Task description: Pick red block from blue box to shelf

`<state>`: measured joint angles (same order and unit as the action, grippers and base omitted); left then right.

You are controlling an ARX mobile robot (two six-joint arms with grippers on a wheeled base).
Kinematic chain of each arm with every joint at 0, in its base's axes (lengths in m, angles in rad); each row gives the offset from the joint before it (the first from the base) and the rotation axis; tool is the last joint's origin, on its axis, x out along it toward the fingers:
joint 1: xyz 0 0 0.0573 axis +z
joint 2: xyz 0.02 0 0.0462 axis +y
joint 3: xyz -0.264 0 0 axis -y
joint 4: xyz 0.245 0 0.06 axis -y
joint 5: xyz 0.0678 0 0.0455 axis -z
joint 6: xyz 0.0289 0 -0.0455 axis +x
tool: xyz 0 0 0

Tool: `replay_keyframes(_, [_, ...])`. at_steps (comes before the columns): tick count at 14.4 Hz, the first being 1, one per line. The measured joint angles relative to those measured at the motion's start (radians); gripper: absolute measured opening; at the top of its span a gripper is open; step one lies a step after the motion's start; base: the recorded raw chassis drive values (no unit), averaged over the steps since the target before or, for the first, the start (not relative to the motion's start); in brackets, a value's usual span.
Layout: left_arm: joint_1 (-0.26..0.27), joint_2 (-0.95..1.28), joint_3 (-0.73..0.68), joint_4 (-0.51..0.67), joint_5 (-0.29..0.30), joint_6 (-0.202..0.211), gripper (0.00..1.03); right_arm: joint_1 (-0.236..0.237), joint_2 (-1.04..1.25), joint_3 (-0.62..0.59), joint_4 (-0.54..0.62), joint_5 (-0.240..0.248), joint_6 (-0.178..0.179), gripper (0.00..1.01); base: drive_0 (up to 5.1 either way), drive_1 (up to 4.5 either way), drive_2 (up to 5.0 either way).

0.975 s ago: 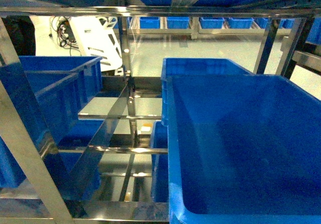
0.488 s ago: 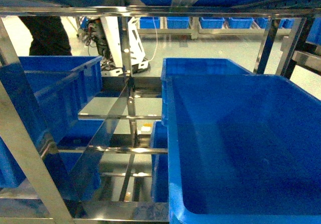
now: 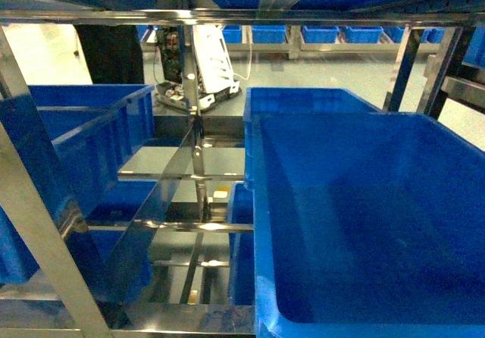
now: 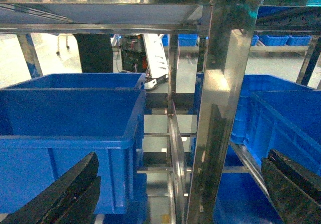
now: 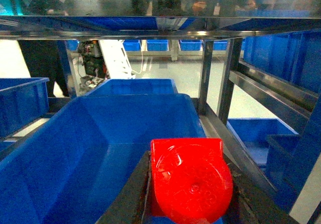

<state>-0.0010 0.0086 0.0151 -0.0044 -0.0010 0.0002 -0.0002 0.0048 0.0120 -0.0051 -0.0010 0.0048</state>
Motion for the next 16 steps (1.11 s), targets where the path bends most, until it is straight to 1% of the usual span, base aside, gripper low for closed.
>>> replay_keyframes(14, [0.0,0.0,0.0,0.0,0.0,0.0,0.98,0.0,0.0,0.0,-0.003,0.002,-0.002,0.28,0.0,0.0,0.0])
replay_keyframes(15, [0.0,0.0,0.0,0.0,0.0,0.0,0.98,0.045,0.087,0.031,-0.079,0.111,-0.048,0.28,0.0,0.0,0.0])
replay_keyframes(16, [0.0,0.0,0.0,0.001,0.001,0.0,0.98,0.046,0.206,0.045,-0.041,0.116,-0.051,0.28,0.0,0.0,0.0])
